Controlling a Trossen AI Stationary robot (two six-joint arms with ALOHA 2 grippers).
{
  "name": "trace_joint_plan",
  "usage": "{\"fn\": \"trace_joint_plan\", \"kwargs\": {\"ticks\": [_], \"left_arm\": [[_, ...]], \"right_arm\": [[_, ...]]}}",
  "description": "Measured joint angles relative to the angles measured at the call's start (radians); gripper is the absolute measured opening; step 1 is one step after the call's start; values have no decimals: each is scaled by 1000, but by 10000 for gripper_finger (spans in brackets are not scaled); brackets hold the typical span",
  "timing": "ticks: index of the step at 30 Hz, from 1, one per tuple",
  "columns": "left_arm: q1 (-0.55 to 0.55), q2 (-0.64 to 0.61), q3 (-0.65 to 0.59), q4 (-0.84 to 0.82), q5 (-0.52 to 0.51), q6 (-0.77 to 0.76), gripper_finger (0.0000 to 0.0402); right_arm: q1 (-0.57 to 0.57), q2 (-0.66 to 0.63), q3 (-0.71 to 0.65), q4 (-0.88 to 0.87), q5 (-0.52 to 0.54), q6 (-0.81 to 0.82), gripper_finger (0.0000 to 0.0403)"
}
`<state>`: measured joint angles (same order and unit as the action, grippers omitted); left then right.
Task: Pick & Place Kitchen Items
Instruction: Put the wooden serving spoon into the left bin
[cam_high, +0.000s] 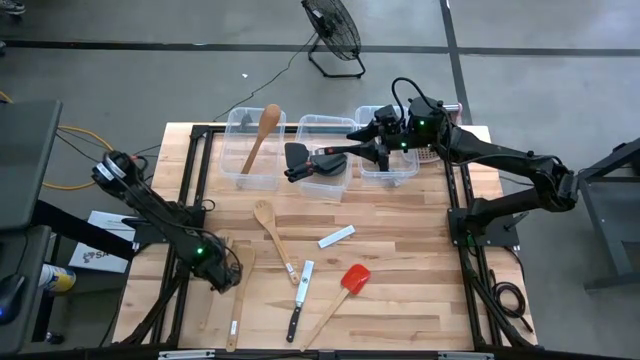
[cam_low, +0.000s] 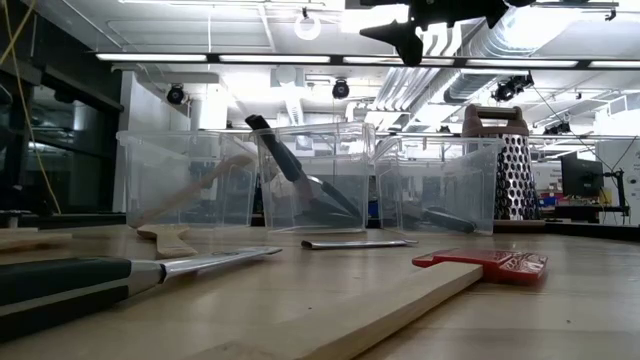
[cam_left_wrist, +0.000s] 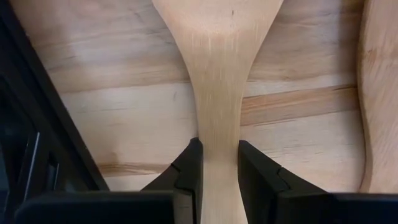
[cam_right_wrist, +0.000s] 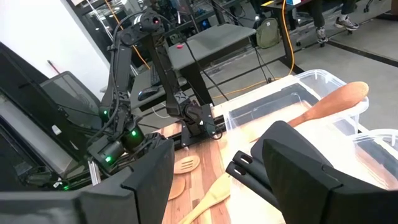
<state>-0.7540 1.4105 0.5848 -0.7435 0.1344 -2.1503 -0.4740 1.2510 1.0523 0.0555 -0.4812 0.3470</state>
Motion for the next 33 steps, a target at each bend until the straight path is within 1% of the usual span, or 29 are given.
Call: {"fn": "trace_joint_plan", "kwargs": {"ticks": [7,11,16,18,21,25,33], "left_arm": [[0,3,53,-44,-9,3,66],[2,4,95,-110,-40,1,66],[2,-1,168,-170,-47,0,66],[2,-14,198,-187,-69,0,66],[1,-33,257,-222,-132,3,66],[1,-57,346,-293,-234,58,66],[2,-67,517,-536,-545,76,66]], "right_arm": [[0,0,0,0,0,0,235],[0,0,0,0,0,-2,235],[0,0,0,0,-1,-3,235],[0,0,0,0,-1,-2,235],[0,0,0,0,-1,-2,235],[0,0,0,0,-1,-2,235],[0,0,0,3,-1,-3,235]]}}
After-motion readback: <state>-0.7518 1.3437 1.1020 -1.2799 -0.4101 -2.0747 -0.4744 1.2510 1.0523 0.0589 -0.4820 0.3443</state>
